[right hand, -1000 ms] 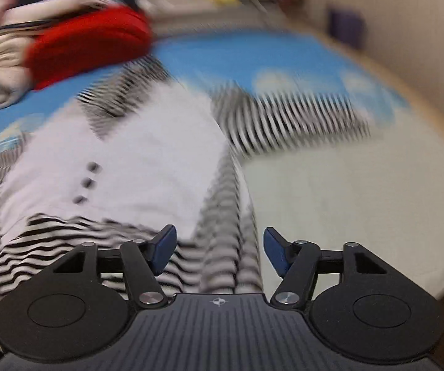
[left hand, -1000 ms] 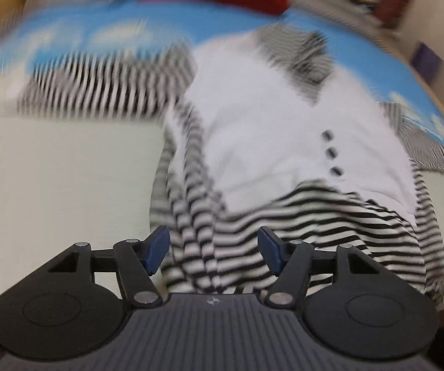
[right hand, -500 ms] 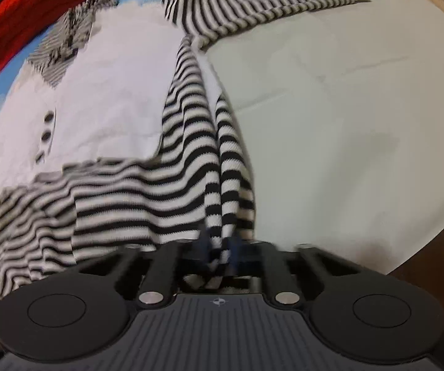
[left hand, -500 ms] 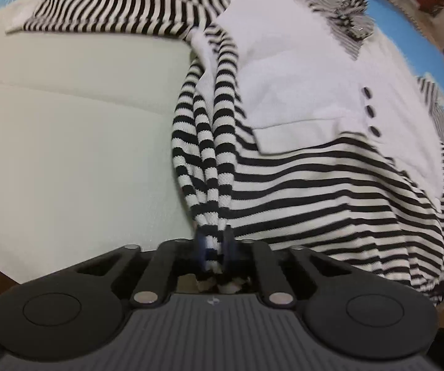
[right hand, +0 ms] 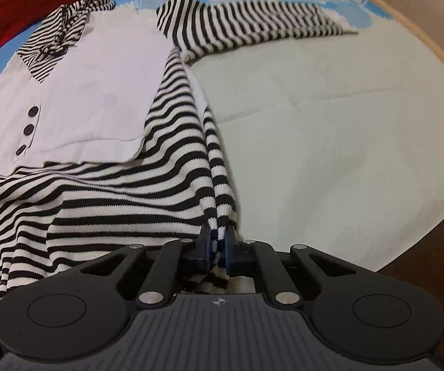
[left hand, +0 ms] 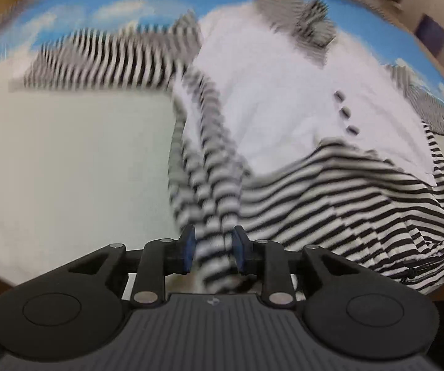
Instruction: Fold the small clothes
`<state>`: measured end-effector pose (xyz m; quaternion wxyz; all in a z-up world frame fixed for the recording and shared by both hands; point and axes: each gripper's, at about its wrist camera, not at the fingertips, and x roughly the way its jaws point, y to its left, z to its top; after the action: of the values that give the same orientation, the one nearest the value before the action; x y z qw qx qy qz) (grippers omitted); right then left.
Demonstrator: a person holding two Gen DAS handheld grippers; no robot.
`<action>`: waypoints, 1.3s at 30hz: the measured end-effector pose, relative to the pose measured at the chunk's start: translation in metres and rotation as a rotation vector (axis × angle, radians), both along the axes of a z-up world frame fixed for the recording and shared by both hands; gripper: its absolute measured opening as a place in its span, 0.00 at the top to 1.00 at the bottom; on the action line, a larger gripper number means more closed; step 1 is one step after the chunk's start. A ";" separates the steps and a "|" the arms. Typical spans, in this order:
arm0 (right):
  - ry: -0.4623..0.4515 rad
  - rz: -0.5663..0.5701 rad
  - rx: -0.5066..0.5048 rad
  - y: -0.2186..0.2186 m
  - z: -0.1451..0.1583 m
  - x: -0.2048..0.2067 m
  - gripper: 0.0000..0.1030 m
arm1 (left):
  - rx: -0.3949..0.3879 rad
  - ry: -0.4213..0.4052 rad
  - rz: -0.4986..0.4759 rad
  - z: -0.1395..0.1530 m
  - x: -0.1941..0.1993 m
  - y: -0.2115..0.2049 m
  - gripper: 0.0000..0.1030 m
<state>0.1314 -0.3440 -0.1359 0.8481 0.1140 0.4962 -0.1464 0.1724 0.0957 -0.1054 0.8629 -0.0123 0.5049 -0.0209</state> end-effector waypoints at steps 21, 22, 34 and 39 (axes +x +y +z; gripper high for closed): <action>-0.292 -0.013 -0.048 0.008 0.053 0.000 0.60 | 0.023 -0.341 -0.008 0.072 0.074 0.016 0.56; -0.328 -0.018 -0.058 0.009 0.061 -0.001 0.60 | 0.022 -0.367 0.011 0.077 0.089 0.027 0.56; -0.420 0.158 -0.086 0.072 0.148 0.084 0.60 | -0.002 -0.313 0.339 0.003 0.203 0.193 0.74; -0.498 0.256 -0.043 0.107 0.154 0.155 0.59 | -0.034 -0.247 0.462 -0.025 0.213 0.243 0.74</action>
<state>0.2866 -0.2373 0.0181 0.9578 0.0650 0.2796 -0.0159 0.3856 0.3384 -0.1301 0.8995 -0.1389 0.3789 0.1672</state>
